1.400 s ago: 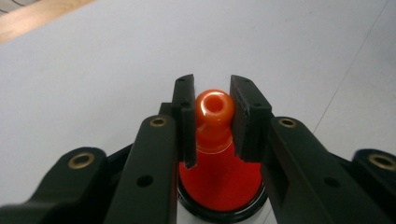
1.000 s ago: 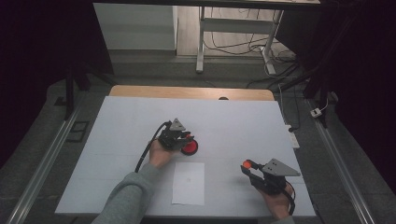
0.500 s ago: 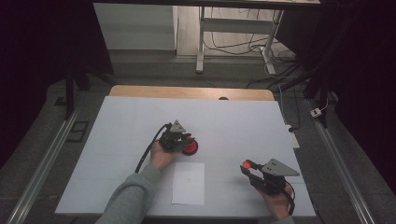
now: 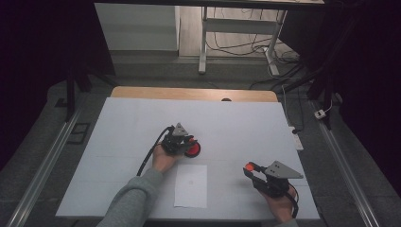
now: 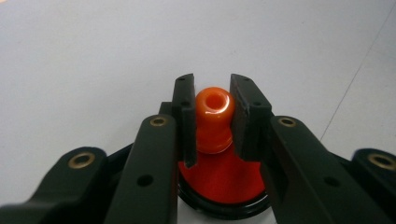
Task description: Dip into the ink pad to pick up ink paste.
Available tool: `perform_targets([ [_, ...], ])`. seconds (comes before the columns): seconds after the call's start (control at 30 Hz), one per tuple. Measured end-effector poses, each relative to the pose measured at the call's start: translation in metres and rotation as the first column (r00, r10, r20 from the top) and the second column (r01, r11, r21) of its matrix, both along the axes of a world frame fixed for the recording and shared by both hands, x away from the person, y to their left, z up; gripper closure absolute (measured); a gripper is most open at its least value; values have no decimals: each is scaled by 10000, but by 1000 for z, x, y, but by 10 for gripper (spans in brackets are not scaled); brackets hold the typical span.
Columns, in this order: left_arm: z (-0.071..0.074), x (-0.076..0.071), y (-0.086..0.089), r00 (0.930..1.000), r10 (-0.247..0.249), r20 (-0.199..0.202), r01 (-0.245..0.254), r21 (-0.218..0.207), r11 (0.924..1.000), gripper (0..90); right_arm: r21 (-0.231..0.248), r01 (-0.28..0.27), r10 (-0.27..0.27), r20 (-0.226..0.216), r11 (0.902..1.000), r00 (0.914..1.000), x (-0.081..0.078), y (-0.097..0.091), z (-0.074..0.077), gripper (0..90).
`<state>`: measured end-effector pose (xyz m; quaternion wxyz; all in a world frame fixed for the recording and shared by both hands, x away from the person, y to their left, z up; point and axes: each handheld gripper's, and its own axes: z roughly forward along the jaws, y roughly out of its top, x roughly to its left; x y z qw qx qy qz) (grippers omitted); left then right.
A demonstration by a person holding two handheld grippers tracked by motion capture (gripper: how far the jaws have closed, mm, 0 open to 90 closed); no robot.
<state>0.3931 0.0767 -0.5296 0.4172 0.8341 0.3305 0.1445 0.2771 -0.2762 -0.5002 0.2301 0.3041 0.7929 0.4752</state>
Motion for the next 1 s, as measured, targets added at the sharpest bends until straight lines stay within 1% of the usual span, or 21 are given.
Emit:
perform_targets([
  [0.3, -1, -1, 1, 10000, 20, 51, -20, -55, 10000, 736, 6, 2, -2, 5, 10000, 10000, 0, 0, 0, 645],
  [0.47, -1, -1, 0, 9999, -25, 130, 25, 12, 10000, 735, 10, 3, -3, 22, 10000, 10000, 0, 0, 0, 645],
  [0.57, 0, 0, 1, 10000, -53, 14, 53, -104, 9999, 735, 79, 7, -7, 47, 10000, 10000, 0, 0, 0, 645],
  [0.6, 0, 1, 2, 10000, -55, -27, 55, -151, 9999, 734, 29, 11, -11, 38, 10000, 10000, 0, 0, 1, 645],
  [0.67, 2, 2, 2, 9999, -126, -40, 126, -166, 9998, 733, 49, 12, -12, 46, 10000, 10000, 0, -1, 1, 645],
  [0.73, 6, 2, 6, 10000, 3, 95, 3, -639, 9980, 733, 74, 24, -24, 55, 10000, 10000, 0, -1, 2, 645],
  [0.77, 10, 2, 7, 9999, 31, 147, -19, -810, 9967, 733, 85, 19, -19, 65, 10000, 10000, 0, -1, 2, 645],
  [0.8, 14, 2, 8, 9998, 40, 216, -23, -771, 9970, 733, 104, 23, -24, 71, 9999, 10000, 0, -2, 2, 645],
  [0.87, 21, 1, 10, 9995, 50, 304, -23, -903, 9959, 733, 112, 28, -29, 71, 9999, 10000, 0, -2, 2, 645],
  [0.93, 25, 0, 10, 9995, -22, 318, 49, -846, 9964, 733, 108, 28, -29, 77, 9999, 10000, 0, -2, 2, 645],
  [1.0, 26, -1, 12, 9998, -23, 211, 43, -917, 9958, 733, 116, 22, -23, 95, 9999, 10000, -1, -2, 3, 645],
])
